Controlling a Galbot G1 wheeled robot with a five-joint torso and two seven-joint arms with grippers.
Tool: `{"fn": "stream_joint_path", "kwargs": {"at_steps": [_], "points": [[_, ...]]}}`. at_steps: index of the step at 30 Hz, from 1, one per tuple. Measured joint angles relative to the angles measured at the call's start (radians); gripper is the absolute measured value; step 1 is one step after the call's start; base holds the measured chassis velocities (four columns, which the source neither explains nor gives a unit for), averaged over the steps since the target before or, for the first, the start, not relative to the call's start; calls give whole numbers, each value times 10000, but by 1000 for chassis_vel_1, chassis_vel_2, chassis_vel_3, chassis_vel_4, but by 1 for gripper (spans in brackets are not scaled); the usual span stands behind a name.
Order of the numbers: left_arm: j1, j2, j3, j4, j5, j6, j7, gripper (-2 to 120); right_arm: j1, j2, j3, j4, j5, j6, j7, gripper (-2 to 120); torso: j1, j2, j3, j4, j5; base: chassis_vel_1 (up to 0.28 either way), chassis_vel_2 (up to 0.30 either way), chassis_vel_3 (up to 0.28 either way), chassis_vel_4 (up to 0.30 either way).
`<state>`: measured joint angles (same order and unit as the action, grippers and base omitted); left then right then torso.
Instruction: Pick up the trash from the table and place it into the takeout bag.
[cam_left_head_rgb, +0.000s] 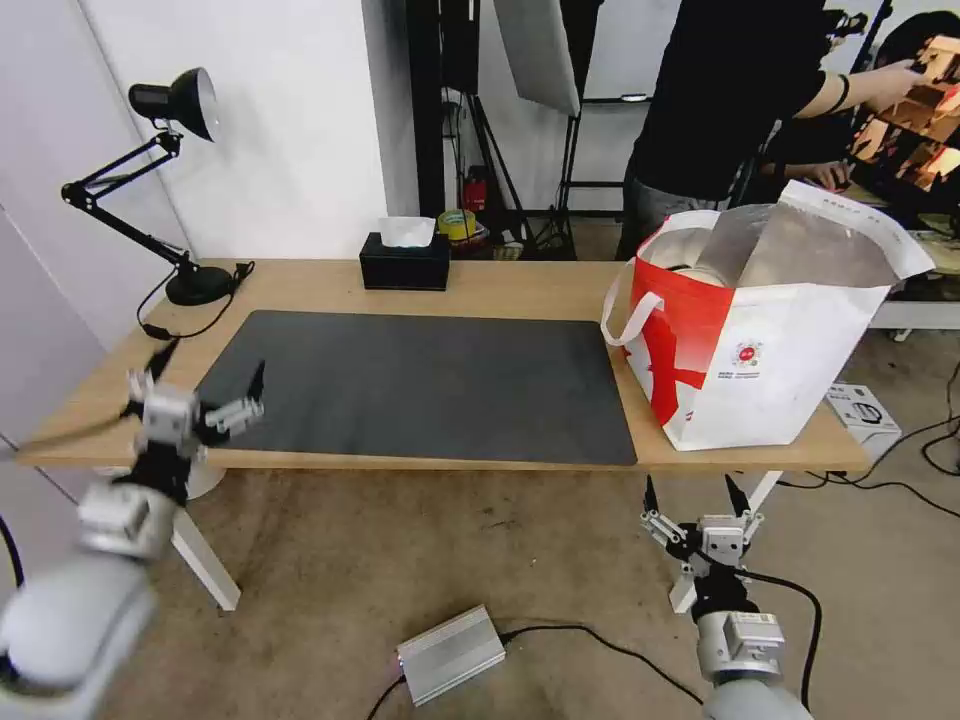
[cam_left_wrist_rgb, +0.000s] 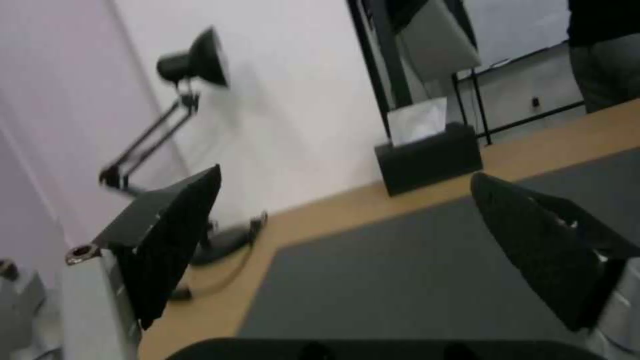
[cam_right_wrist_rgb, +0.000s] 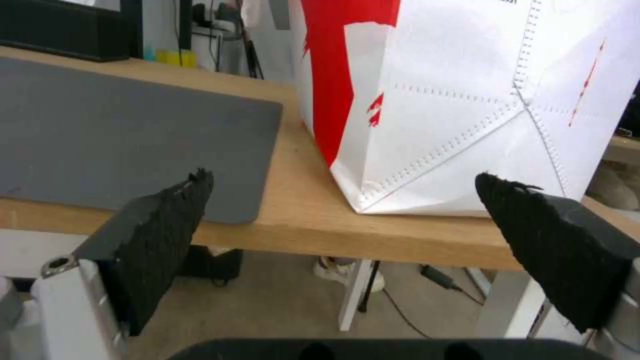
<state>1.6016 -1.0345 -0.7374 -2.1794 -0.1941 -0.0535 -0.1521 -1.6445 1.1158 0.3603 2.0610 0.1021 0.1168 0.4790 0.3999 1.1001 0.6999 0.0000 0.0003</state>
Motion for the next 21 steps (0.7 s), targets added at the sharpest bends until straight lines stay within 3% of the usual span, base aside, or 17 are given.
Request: {"fn": "stream_joint_path", "kwargs": {"at_steps": [10,21], "points": [[1196,-1598,1255,-272,1062,-580,-739,100,12,-3,-7,15,-10,-13,-17,100,1,0,1,-1,-1,0,0,0,0],[1547,-2140,1584,-175,1538,-1018,-727,100,-21,5,-2,33,-18,-23,-19,100,1,0,1,0,-2,0,0,0,0]]}}
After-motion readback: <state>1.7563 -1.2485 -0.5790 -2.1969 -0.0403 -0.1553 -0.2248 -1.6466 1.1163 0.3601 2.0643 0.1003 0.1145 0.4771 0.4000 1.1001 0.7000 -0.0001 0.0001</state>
